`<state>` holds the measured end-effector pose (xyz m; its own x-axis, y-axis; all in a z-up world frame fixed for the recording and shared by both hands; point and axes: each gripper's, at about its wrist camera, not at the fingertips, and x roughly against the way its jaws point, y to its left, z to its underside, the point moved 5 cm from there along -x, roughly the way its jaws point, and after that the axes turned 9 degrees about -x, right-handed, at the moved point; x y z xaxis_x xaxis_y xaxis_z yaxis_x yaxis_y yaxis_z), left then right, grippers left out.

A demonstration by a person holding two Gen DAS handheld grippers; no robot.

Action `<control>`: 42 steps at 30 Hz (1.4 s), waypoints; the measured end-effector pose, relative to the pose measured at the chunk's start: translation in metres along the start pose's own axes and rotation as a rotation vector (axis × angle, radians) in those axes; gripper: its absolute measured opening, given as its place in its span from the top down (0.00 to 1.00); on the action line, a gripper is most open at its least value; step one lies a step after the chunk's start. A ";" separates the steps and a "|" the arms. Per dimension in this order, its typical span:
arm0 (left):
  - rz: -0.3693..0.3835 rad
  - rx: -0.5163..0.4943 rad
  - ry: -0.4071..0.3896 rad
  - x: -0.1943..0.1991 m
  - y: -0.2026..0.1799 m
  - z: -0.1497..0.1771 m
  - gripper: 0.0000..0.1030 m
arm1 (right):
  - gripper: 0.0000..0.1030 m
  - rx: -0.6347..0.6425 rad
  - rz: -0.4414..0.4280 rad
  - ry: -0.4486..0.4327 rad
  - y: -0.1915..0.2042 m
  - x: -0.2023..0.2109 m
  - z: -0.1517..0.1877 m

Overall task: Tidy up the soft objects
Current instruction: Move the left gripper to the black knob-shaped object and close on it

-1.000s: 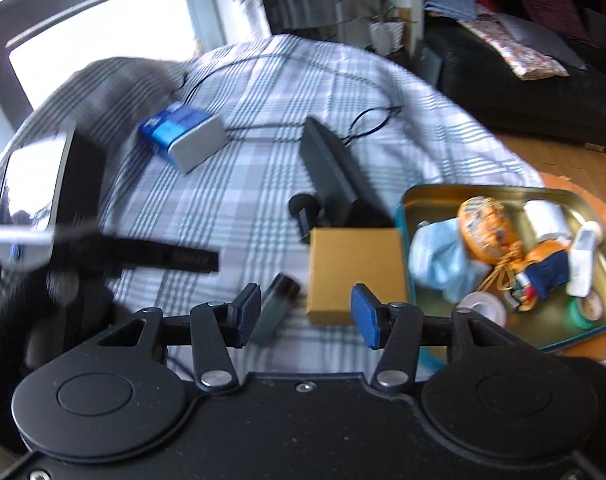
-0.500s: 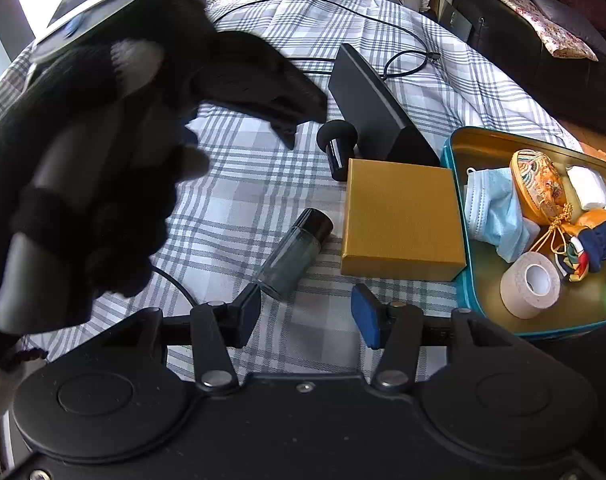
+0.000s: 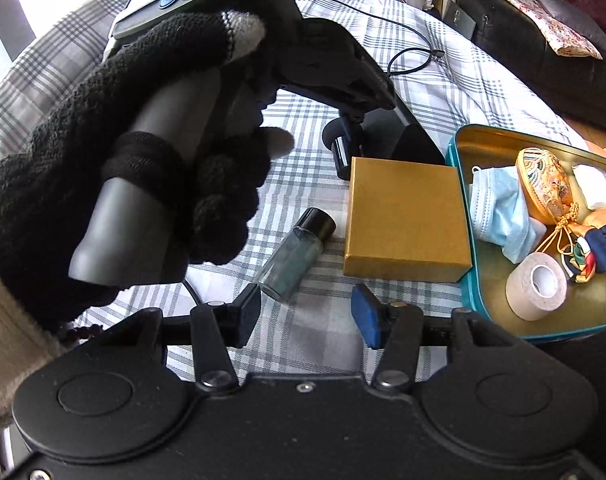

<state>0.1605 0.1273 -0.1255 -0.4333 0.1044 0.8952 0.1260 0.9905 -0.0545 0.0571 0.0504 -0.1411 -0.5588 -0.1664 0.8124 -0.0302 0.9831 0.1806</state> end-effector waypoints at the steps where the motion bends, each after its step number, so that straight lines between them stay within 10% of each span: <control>1: 0.003 0.000 -0.002 0.000 -0.001 0.000 0.16 | 0.50 0.001 -0.001 0.000 0.000 0.000 0.000; 13: -0.081 0.009 -0.014 0.004 0.019 0.012 0.10 | 0.50 -0.002 0.003 -0.002 -0.001 0.000 0.000; 20: -0.371 0.099 0.003 0.043 0.113 0.041 0.14 | 0.51 0.000 -0.010 -0.003 0.002 0.001 0.000; 31: -0.225 0.084 -0.049 0.061 0.101 0.035 0.14 | 0.51 0.009 0.000 0.002 0.004 0.000 0.004; 42: -0.205 0.076 0.011 0.071 0.087 0.099 0.14 | 0.51 0.021 0.012 0.017 0.005 -0.005 0.005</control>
<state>0.0524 0.2300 -0.1104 -0.4334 -0.1005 0.8956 -0.0315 0.9948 0.0964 0.0559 0.0570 -0.1474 -0.5448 -0.1557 0.8240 -0.0410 0.9864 0.1593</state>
